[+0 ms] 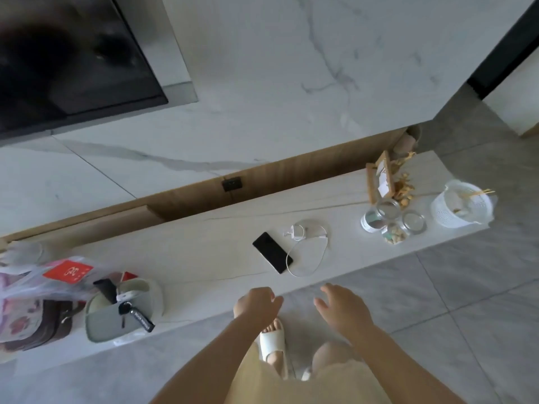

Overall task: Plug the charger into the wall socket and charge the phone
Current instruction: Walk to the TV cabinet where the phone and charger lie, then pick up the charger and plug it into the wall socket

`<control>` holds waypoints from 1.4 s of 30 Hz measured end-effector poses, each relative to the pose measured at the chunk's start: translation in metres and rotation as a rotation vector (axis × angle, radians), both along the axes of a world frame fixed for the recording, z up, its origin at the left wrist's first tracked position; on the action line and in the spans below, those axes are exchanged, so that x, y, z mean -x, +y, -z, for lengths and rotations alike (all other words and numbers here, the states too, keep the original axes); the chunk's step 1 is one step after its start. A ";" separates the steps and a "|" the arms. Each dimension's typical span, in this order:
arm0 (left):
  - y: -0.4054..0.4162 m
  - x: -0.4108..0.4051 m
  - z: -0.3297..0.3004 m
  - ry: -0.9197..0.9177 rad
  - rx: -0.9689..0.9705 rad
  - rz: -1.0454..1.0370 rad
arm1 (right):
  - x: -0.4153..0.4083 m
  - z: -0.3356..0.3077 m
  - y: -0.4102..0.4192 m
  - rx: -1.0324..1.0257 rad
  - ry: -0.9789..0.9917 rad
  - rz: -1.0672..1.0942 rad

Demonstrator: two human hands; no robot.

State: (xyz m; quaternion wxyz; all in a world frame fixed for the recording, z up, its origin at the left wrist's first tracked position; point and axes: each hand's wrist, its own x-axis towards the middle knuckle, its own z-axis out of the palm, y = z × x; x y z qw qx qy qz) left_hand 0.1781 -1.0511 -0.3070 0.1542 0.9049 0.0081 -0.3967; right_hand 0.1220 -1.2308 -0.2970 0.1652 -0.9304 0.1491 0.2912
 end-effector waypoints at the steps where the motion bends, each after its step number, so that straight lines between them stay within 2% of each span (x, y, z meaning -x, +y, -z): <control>1: -0.001 -0.007 0.002 -0.003 0.009 -0.009 | -0.009 0.001 -0.001 -0.001 0.011 -0.006; 11: -0.019 -0.065 0.048 0.076 0.078 -0.311 | -0.113 0.036 -0.021 -0.038 0.150 -0.192; 16: -0.040 -0.093 0.072 0.107 0.067 -0.436 | -0.162 0.069 -0.041 -0.037 0.135 -0.284; 22: -0.059 -0.132 0.111 0.119 0.070 -0.498 | -0.213 0.119 -0.053 -0.049 0.138 -0.360; 27: -0.061 -0.161 0.148 0.106 0.053 -0.473 | -0.235 0.156 -0.055 -0.051 0.133 -0.406; 35: -0.056 -0.180 0.210 0.126 0.023 -0.376 | -0.247 0.218 -0.054 -0.046 0.130 -0.290; 42: -0.061 -0.182 0.261 0.130 0.086 -0.353 | -0.246 0.264 -0.053 -0.044 0.149 -0.079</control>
